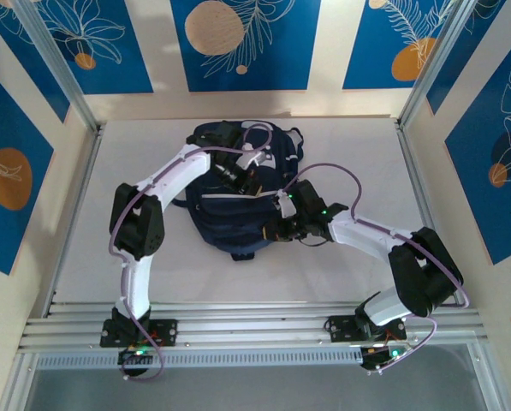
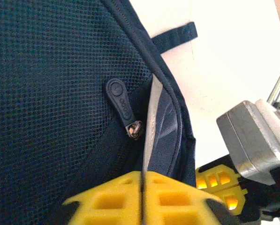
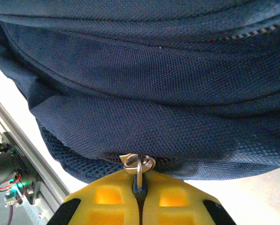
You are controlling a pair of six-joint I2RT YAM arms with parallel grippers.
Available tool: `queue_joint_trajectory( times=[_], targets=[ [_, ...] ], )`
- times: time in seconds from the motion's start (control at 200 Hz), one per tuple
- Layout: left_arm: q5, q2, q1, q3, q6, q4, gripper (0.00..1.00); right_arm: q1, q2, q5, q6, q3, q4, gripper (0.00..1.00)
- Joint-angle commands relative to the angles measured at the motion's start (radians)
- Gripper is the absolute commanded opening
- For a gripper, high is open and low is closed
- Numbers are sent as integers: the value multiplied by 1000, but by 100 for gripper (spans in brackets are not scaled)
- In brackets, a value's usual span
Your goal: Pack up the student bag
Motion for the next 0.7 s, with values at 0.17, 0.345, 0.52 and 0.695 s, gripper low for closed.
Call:
queue_joint_trajectory(
  times=[0.17,0.345,0.52,0.695],
  targets=[
    [-68,-139,67,-6,-56,34,0,-17,-27,24,-63,62,-73,0],
    [-7,-185,94,-3,-88,61,0,-15,-20,-4,-101,71,-103,0],
    [8,-215,107,-5,-106,76,0,-35,-36,66,-117,80,-141,0],
    [-20,-308,95,-172,-290,198,15,-40,-56,-38,-107,93,-125,0]
  ],
)
